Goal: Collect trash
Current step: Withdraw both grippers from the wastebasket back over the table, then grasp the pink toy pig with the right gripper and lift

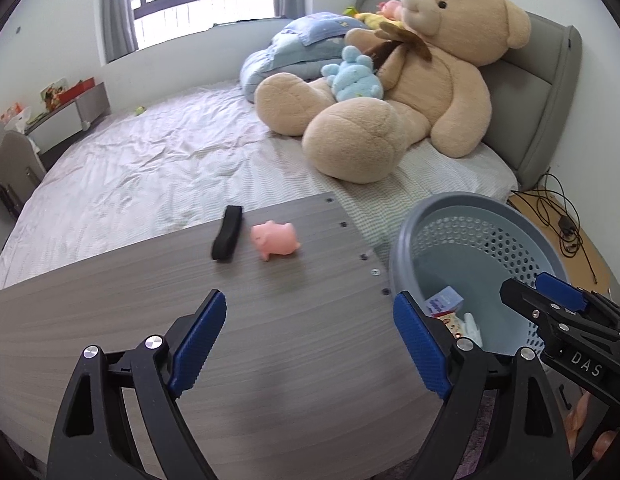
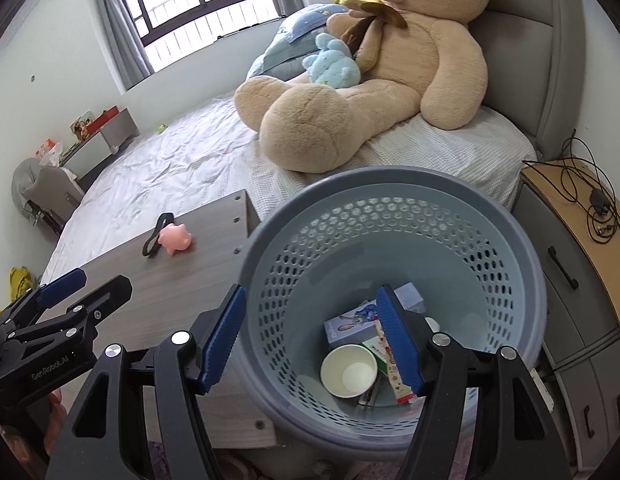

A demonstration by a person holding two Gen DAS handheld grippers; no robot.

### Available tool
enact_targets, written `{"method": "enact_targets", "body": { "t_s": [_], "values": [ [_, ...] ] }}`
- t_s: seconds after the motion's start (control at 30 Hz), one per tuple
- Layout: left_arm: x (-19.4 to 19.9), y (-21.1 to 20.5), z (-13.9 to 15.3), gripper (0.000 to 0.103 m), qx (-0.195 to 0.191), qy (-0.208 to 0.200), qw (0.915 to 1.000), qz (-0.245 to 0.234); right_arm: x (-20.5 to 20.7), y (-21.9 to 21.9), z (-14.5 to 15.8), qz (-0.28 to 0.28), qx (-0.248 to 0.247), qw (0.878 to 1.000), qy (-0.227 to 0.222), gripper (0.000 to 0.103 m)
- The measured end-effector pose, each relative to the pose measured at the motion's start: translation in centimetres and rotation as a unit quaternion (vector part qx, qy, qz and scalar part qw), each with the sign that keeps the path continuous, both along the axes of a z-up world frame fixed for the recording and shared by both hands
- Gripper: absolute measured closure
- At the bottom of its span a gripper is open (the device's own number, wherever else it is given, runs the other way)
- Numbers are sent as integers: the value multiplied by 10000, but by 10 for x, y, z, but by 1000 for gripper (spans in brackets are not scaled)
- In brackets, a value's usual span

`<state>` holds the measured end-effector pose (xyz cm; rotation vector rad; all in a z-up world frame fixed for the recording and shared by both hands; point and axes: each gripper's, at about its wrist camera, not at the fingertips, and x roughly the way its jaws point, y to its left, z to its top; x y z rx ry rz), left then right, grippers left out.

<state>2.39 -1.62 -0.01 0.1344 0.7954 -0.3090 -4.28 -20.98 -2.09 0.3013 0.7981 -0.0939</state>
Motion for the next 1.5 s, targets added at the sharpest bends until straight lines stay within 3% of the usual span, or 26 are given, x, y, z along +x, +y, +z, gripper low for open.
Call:
{"method": "enact_targets", "body": {
  "t_s": [0.4, 0.77, 1.5],
  "values": [
    [14, 69, -11, 19, 70, 100, 9972, 735, 30, 54, -5, 516, -90, 9986, 86, 38],
    [37, 117, -21, 19, 64, 253, 9915, 1273, 82, 105, -5, 1093, -203, 9937, 112, 38],
    [78, 128, -49, 19, 116, 552, 9872, 1490, 160, 141, -33, 1390, -631, 9878, 305, 36]
  ]
}}
